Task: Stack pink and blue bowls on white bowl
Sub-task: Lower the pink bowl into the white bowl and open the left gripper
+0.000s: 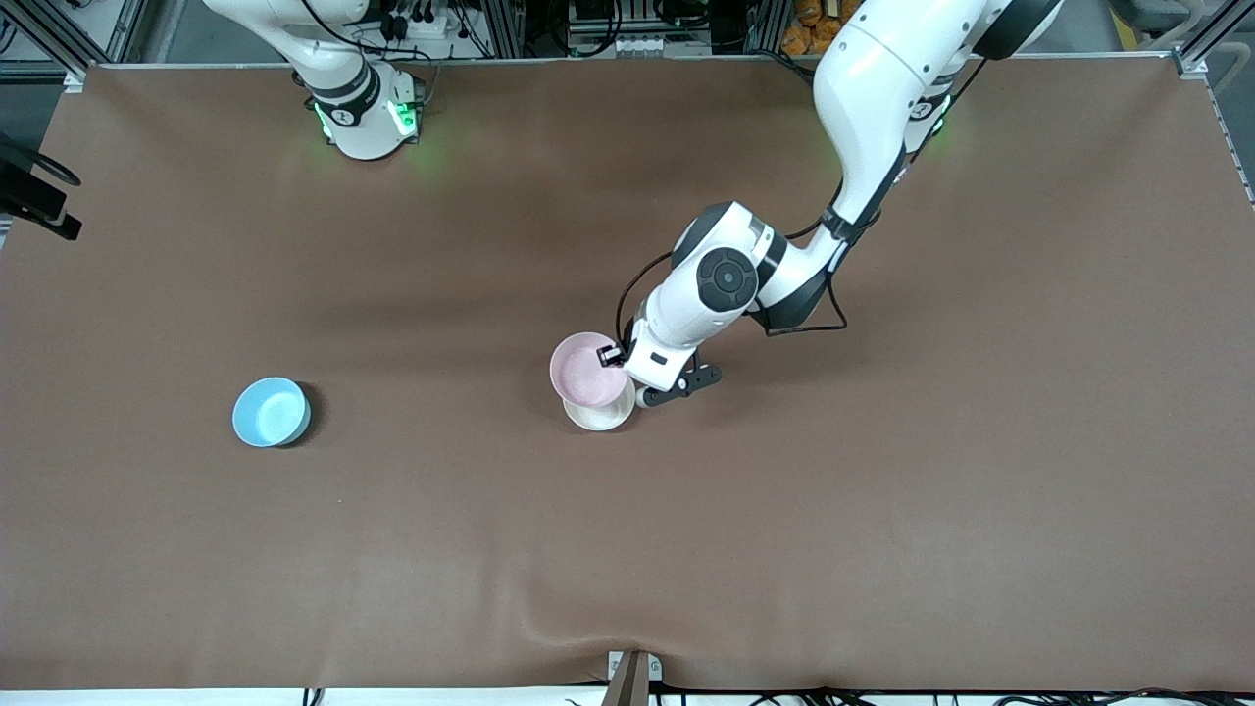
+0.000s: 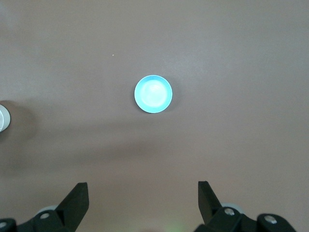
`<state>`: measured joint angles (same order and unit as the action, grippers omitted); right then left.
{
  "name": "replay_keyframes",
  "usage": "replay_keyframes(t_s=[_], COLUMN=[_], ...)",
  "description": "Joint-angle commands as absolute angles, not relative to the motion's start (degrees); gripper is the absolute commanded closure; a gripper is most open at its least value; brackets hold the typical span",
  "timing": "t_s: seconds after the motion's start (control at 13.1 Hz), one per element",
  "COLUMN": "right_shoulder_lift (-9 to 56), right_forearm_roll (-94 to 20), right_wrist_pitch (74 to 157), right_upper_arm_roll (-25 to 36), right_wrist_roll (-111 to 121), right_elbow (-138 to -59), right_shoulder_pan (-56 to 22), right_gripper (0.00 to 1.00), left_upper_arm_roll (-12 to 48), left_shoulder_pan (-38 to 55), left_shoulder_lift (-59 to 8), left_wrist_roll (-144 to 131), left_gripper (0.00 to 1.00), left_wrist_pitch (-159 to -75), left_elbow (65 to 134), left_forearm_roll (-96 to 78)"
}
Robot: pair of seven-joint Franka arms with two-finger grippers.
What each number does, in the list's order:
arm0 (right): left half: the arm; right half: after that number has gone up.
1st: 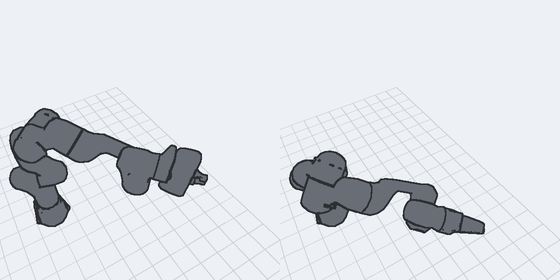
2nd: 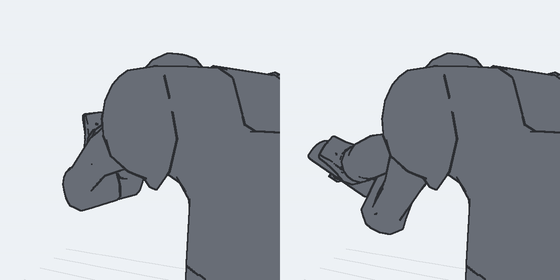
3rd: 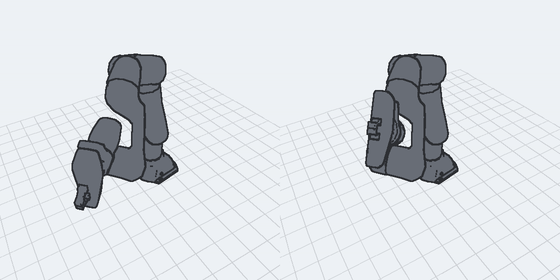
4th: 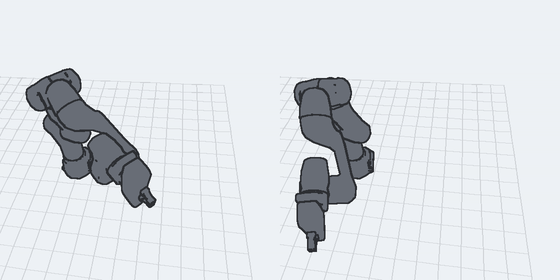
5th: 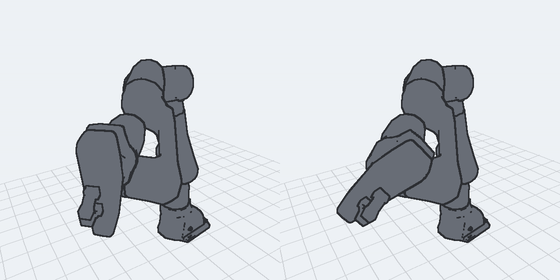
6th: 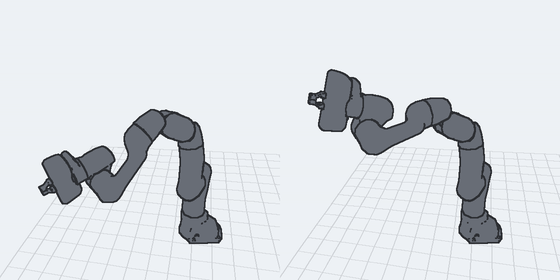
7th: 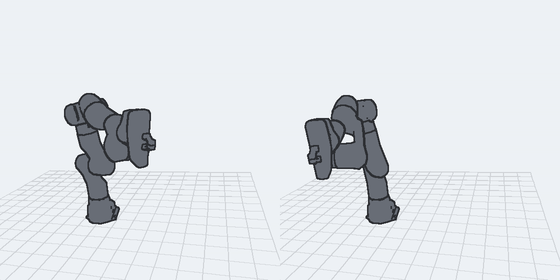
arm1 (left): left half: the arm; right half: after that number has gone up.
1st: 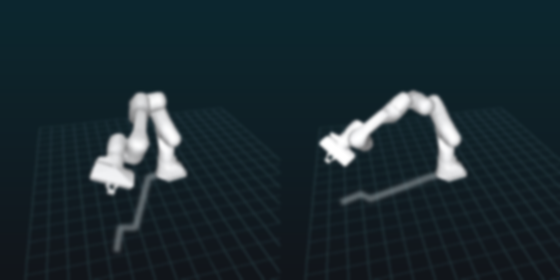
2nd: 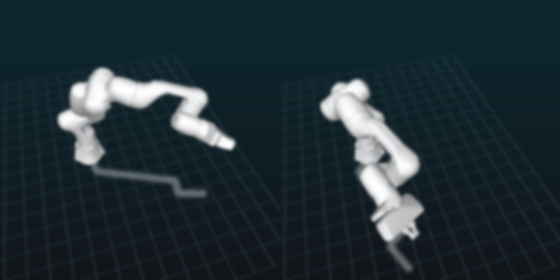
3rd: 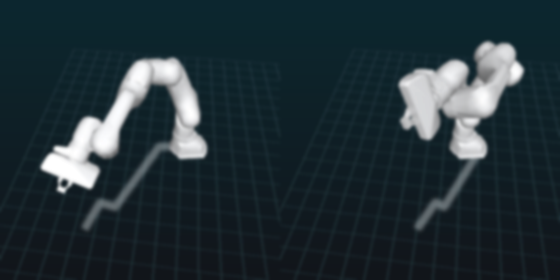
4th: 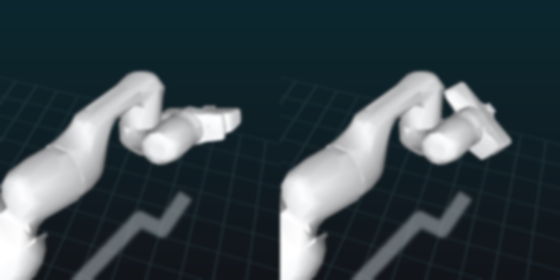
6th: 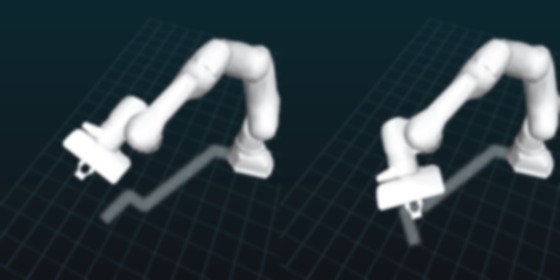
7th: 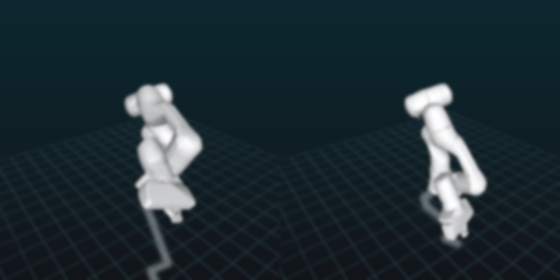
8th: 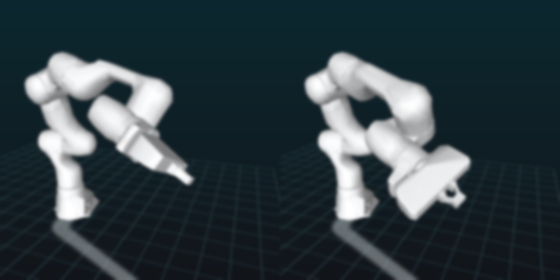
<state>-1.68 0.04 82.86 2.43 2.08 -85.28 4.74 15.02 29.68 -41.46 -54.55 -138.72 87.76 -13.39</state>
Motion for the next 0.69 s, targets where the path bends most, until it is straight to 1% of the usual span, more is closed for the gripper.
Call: replay_keyframes(t_s=[0.0, 0.31, 0.61], right_shoulder_lift=[-1.3, -1.3, -1.3], right_forearm_roll=[0.0, 0.0, 0.0], right_wrist_pitch=[82.3, 82.3, 82.4], right_upper_arm_roll=[1.8, 1.8, 1.8], right_wrist_roll=[2.8, 2.8, 2.8], right_elbow=[-84.3, -84.3, -84.3], right_shoulder_pan=[5.5, 5.5, 5.5], right_gripper=[0.00, 0.00, 0.00], left_upper_arm_roll=[12.9, 12.5, 12.5], left_shoulder_pan=[30.2, 30.4, 30.7], left_shoulder_lift=[-42.1, -43.7, -43.8], left_wrist_roll=[-54.5, -54.5, -54.8], left_gripper=[1.00, 1.00, 1.00], left_wrist_pitch=[-139.0, -141.5, -141.5], left_elbow=[86.1, 86.0, 86.1], left_forearm_roll=[-12.5, -11.1, -11.2])
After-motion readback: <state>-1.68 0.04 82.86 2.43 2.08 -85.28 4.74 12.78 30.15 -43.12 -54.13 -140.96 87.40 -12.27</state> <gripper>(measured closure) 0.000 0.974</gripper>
